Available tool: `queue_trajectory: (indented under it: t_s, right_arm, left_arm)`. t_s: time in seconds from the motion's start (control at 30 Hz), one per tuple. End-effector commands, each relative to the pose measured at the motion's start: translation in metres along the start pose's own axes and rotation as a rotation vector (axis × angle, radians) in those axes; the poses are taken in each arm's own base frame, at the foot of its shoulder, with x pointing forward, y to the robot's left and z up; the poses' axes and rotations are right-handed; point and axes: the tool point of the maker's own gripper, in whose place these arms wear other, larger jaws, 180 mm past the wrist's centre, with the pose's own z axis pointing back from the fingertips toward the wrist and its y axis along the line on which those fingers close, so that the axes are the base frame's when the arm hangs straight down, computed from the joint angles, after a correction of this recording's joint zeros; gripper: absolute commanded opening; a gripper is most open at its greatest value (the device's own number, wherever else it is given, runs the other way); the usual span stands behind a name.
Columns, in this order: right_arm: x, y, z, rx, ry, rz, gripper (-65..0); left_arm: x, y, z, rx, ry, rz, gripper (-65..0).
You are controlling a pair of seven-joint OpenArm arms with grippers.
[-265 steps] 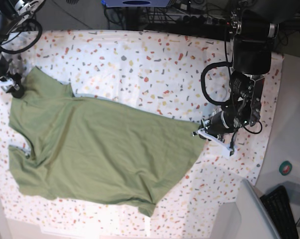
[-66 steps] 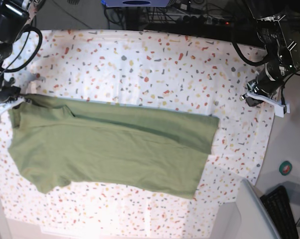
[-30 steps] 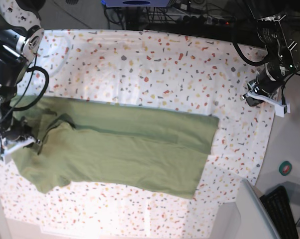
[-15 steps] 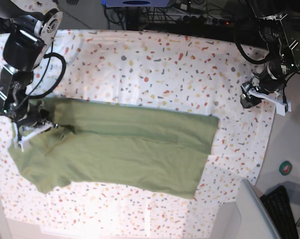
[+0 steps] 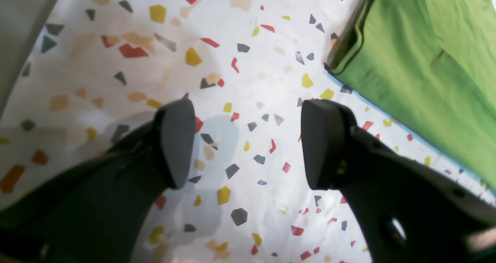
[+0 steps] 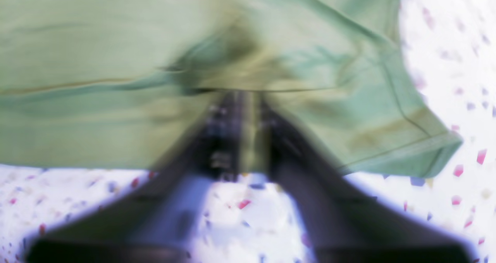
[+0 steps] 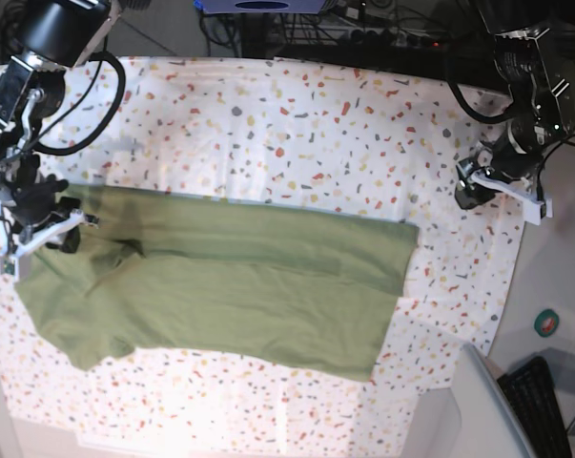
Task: Layout the t-shirt on the table in an organized manner, then fold the t-shirt properly
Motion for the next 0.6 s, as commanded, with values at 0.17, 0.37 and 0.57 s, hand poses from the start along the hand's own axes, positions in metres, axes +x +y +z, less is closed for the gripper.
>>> queue_trajectory:
  t_s: [0.17,0.37,0.57]
  right_arm:
    - [0.008,-0.025,0.034,0.060,-0.157,-0.234,-13.1]
    - [-0.011,-0.043,0.038,0.093,-0.143,-0.340,-19.7]
    - [-0.028,-0.048,0.035,0.082,-0.106,-0.362,-20.1]
  left_arm:
    - [0.023,-0.032,-0.026,-0.078,-0.015,-0.018,-23.7]
    - [0.029,-0.057,-0.049,-0.129,0.019,-0.018,-8.2]
    - [0.031,-0.060,-0.067,-0.137,0.051,0.027,-0.5]
